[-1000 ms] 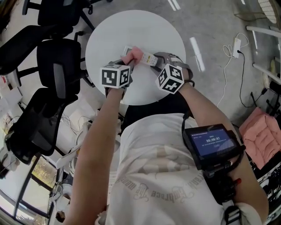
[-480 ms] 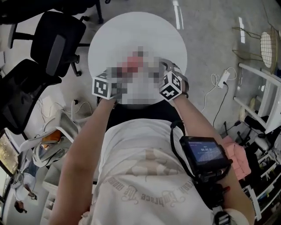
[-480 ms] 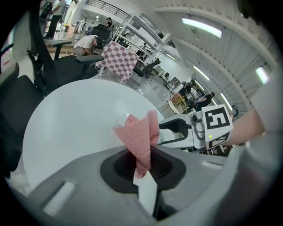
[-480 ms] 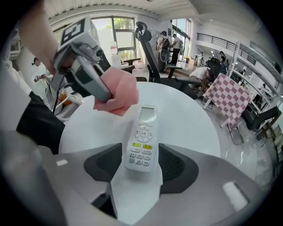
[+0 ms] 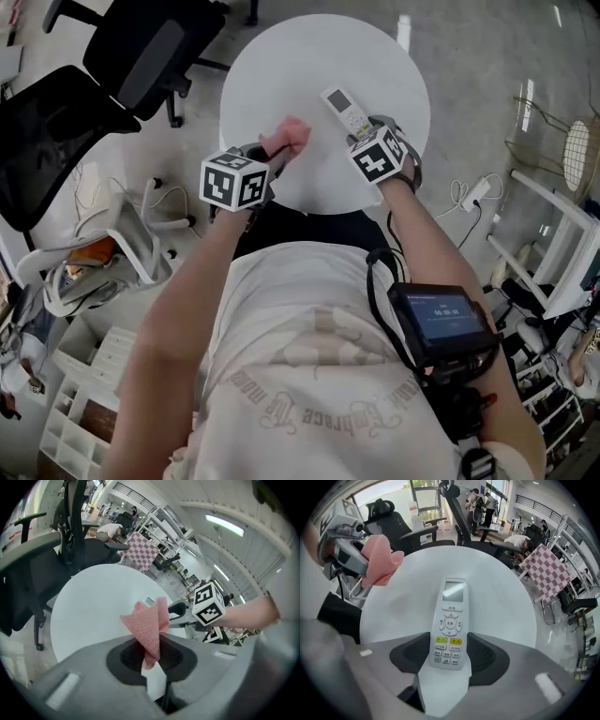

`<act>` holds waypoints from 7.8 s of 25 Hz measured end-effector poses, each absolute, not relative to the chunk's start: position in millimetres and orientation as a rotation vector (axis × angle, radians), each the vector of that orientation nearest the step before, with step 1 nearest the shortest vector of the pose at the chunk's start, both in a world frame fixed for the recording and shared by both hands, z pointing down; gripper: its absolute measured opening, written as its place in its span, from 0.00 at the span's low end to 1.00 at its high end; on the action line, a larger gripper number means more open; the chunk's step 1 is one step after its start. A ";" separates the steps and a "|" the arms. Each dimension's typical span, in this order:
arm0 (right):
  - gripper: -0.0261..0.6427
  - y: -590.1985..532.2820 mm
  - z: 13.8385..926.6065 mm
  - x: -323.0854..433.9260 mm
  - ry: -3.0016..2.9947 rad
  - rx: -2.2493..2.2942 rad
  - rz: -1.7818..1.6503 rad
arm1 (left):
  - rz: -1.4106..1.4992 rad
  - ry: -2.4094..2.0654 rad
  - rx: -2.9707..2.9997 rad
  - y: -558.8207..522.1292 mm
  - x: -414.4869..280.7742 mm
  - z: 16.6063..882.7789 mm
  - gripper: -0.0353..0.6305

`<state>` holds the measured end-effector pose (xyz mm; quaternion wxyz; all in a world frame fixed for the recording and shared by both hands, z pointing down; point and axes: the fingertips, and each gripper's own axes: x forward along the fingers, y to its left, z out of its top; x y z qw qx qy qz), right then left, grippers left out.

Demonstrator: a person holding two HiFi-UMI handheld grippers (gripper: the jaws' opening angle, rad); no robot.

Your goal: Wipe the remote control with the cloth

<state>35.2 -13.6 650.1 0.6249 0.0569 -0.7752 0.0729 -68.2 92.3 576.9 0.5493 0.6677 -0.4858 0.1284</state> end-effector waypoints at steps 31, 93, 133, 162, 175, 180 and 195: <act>0.41 21.4 421.6 25.3 -2.716 -0.122 1.585 | -0.443 -0.644 1.671 67.5 4.2 449.2 0.12; 0.41 42.0 420.9 0.6 -2.682 -0.284 1.332 | -0.228 -0.709 1.763 43.9 -7.5 435.4 0.12; 0.42 1.1 648.5 17.4 -1.785 0.542 0.722 | -0.291 -0.990 1.435 110.3 -48.5 503.6 0.12; 0.05 -16.0 468.7 87.5 -2.327 0.919 0.628 | 0.009 -1.164 1.912 87.8 -88.4 456.3 0.12; 0.05 35.7 406.6 79.9 -2.552 0.939 0.534 | 0.087 -1.121 2.109 92.3 -76.6 420.0 0.12; 0.05 47.4 401.0 80.9 -2.581 0.965 0.519 | 0.097 -1.098 2.140 99.7 -71.7 420.4 0.12; 0.05 42.2 389.1 93.5 -2.615 0.990 0.495 | 0.132 -1.060 2.202 88.6 -47.0 411.7 0.12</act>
